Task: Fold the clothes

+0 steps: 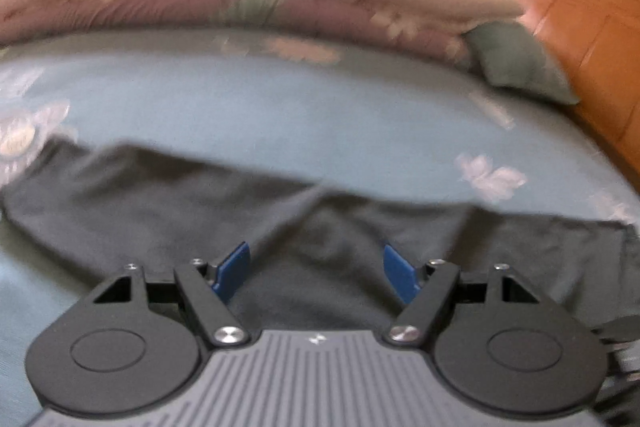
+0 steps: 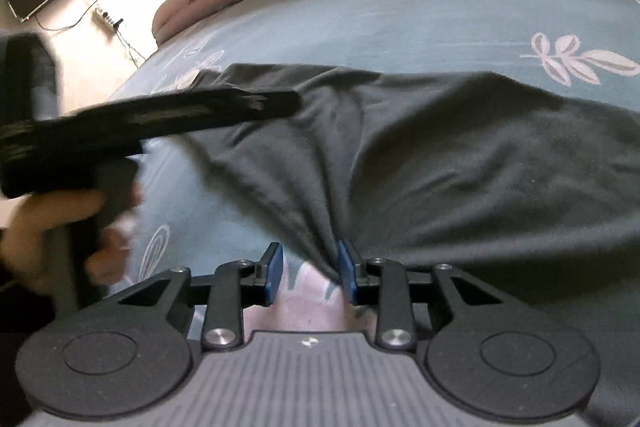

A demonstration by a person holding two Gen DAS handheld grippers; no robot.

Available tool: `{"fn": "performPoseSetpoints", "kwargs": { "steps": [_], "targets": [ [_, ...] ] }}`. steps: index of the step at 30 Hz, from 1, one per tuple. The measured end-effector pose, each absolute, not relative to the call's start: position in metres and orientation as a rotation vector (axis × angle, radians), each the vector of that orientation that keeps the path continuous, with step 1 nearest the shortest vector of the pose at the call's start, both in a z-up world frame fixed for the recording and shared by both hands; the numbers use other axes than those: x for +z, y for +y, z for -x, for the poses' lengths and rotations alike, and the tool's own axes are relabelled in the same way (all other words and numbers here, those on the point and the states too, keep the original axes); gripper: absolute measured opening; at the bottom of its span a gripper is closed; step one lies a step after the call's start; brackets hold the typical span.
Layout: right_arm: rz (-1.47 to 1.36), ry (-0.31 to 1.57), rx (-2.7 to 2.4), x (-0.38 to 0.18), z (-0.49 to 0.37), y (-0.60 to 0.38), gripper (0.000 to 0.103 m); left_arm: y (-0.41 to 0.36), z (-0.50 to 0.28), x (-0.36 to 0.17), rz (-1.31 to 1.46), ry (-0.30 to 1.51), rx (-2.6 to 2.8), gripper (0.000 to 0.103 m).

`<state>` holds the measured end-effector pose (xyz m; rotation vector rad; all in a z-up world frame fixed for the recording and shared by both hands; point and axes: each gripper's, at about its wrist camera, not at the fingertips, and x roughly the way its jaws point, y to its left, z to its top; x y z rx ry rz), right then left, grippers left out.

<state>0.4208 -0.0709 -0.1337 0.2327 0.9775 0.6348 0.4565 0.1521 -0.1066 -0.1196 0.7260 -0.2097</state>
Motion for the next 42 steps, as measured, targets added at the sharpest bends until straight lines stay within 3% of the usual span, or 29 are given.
{"fn": "performPoseSetpoints", "kwargs": {
  "steps": [2, 7, 13, 18, 23, 31, 34, 39, 42],
  "targets": [
    [-0.260, 1.038, 0.675, -0.130, -0.423, -0.074, 0.035, 0.155, -0.450, -0.110, 0.107, 0.749, -0.209, 0.074],
    [-0.094, 0.879, 0.558, -0.107, -0.409, -0.090, 0.042, 0.164, -0.437, -0.109, 0.070, 0.803, -0.217, 0.074],
    [-0.152, 0.902, 0.435, -0.118, -0.410, -0.119, 0.046, 0.179, -0.473, -0.088, 0.048, 0.653, -0.139, 0.075],
    [-0.115, 0.880, 0.452, -0.129, -0.400, -0.120, 0.052, 0.228, -0.521, -0.122, 0.132, 0.731, 0.073, 0.075],
    [-0.096, 0.873, 0.470, -0.130, -0.399, -0.113, 0.067, 0.271, -0.526, -0.109, 0.246, 0.685, 0.121, 0.074],
    [-0.090, 0.865, 0.485, -0.131, -0.400, -0.110, 0.075, 0.311, -0.541, -0.120, 0.327, 0.682, 0.181, 0.077],
    [-0.091, 0.863, 0.485, -0.131, -0.400, -0.108, 0.078, 0.304, -0.542, -0.108, 0.239, 0.704, 0.336, 0.076],
    [-0.085, 0.857, 0.495, -0.133, -0.399, -0.102, 0.089, 0.282, -0.509, -0.098, 0.238, 0.704, 0.118, 0.078],
    [-0.072, 0.856, 0.491, -0.134, -0.398, -0.097, 0.093, 0.256, -0.495, -0.114, 0.072, 0.778, 0.051, 0.079]
  ]
}}
